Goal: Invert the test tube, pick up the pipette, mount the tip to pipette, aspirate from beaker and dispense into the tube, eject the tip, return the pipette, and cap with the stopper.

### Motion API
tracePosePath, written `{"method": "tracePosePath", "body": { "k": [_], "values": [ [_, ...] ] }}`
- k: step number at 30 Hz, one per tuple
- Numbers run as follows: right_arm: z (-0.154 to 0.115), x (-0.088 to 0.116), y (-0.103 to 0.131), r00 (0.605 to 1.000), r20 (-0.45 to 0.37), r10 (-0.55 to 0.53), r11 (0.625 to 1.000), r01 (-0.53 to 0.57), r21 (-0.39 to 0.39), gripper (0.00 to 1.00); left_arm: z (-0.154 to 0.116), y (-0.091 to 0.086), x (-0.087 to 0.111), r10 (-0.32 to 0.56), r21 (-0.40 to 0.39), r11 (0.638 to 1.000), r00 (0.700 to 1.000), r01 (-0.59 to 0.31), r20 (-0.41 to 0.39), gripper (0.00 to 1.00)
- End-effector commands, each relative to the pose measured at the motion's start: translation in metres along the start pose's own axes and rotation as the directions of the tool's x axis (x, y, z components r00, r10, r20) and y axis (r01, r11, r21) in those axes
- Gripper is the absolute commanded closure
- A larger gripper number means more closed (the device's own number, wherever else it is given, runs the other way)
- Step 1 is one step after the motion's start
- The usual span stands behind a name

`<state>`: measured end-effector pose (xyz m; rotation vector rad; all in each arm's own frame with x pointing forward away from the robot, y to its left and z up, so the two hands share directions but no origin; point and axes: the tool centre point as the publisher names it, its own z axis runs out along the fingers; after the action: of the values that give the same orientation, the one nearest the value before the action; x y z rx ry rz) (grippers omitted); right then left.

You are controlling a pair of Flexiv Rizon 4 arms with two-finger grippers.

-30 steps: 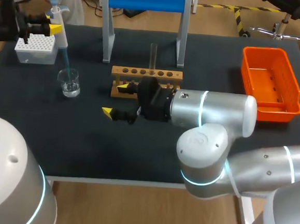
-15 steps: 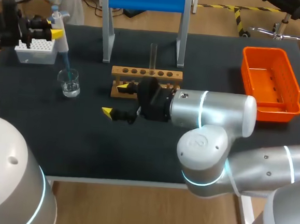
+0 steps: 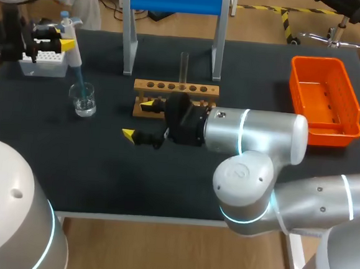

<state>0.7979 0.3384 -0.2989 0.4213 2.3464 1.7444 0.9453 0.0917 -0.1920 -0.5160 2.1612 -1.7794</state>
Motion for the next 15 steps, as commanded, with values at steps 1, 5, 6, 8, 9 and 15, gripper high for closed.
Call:
{"method": "tracePosePath", "body": {
  "k": [1, 5, 6, 8, 9, 15],
  "values": [
    [-0.0015, -0.0006, 0.0003, 1.0, -0.003, 0.0, 1.0, 0.0, 0.001, 0.0, 0.0033, 0.0062, -0.0014, -0.006, 0.004, 1.0, 1.0, 0.006, -0.003, 1.0],
    [-0.0015, -0.0006, 0.0003, 1.0, -0.003, 0.0, 1.0, 0.0, 0.001, 0.0, 0.0042, 0.0086, -0.0015, -0.012, 0.005, 1.0, 1.0, 0.012, -0.005, 1.0],
    [-0.0015, -0.0006, 0.0003, 1.0, -0.003, 0.0, 1.0, 0.0, 0.001, 0.0, 0.0041, 0.0097, -0.0017, -0.014, 0.005, 1.0, 1.0, 0.014, -0.006, 1.0],
    [-0.0015, -0.0006, 0.0003, 1.0, -0.003, 0.0, 1.0, 0.0, 0.001, 0.0, 0.004, 0.0115, -0.0019, -0.018, 0.005, 1.0, 1.0, 0.018, -0.006, 1.0],
    [-0.0015, -0.0006, 0.0003, 1.0, -0.003, 0.0, 1.0, 0.0, 0.001, 0.0, 0.004, 0.0121, -0.0019, -0.021, 0.005, 1.0, 1.0, 0.021, -0.006, 1.0],
    [-0.0015, -0.0006, 0.0003, 1.0, -0.003, 0.0, 1.0, 0.0, 0.001, 0.0, 0.0035, 0.0139, -0.0016, -0.03, 0.002, 1.0, 1.0, 0.03, -0.004, 1.0]
  ]
}}
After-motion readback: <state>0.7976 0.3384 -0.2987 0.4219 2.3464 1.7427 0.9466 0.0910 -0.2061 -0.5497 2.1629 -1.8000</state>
